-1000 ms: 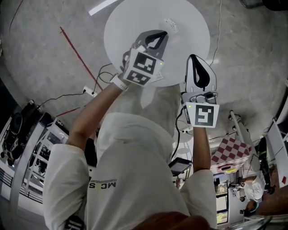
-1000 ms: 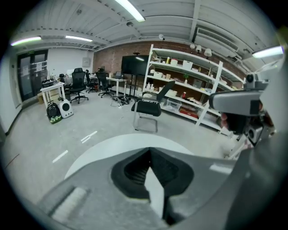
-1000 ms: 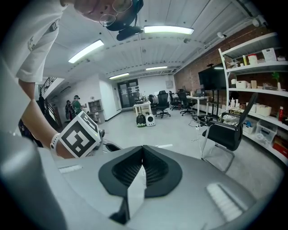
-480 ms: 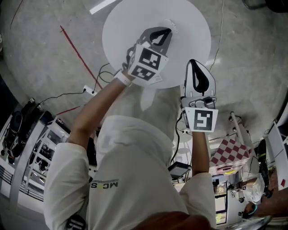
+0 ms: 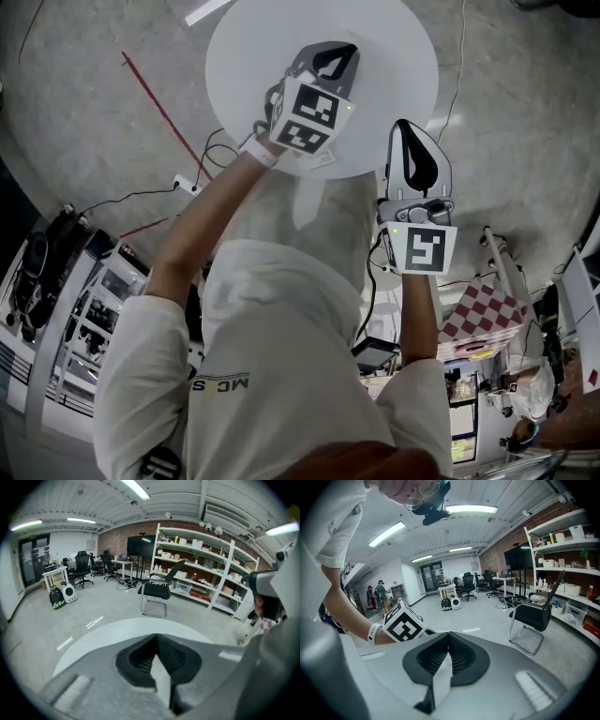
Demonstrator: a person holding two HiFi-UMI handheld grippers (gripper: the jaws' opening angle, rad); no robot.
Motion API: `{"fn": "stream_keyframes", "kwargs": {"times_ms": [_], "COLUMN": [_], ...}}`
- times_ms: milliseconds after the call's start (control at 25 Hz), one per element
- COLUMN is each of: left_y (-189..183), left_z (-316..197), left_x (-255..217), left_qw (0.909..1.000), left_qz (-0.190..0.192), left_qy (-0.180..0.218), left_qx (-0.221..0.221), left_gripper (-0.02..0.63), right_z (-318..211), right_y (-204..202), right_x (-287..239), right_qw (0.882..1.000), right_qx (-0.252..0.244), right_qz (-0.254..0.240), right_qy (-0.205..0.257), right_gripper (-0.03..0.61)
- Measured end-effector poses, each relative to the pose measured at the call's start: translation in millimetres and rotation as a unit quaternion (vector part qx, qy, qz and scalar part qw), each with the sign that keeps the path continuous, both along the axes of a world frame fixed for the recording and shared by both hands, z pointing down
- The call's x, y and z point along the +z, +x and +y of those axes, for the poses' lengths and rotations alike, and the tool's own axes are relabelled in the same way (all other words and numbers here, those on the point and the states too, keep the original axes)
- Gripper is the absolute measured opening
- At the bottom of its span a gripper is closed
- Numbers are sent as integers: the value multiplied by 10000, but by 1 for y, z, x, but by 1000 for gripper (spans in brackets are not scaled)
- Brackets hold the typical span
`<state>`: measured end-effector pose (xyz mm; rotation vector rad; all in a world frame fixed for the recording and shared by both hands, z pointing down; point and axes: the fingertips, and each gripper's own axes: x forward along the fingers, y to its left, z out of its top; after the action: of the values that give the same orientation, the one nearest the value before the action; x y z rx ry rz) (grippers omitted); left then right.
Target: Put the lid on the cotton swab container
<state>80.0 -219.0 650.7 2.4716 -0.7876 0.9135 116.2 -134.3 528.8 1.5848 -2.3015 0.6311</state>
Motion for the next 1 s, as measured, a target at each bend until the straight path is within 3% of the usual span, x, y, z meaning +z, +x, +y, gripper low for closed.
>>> {"fn": "stream_keyframes", "kwargs": {"times_ms": [640, 1000], "left_y": [-4, -2], "left_z": [1, 13], "left_x": [-4, -68], "left_qw": [10000, 9984], "left_qz": [-1, 321], "left_qy": [-4, 468], "left_qx": [-63, 22], "left_gripper": [0, 0], "right_z": [13, 28], "right_y": [-5, -3], "right_x": [-7, -32], "right_qw": [10000, 9996], "right_qx": [-26, 74], "right_qz": [-4, 100], "right_qy": [81, 253], "right_gripper": [-12, -12]}}
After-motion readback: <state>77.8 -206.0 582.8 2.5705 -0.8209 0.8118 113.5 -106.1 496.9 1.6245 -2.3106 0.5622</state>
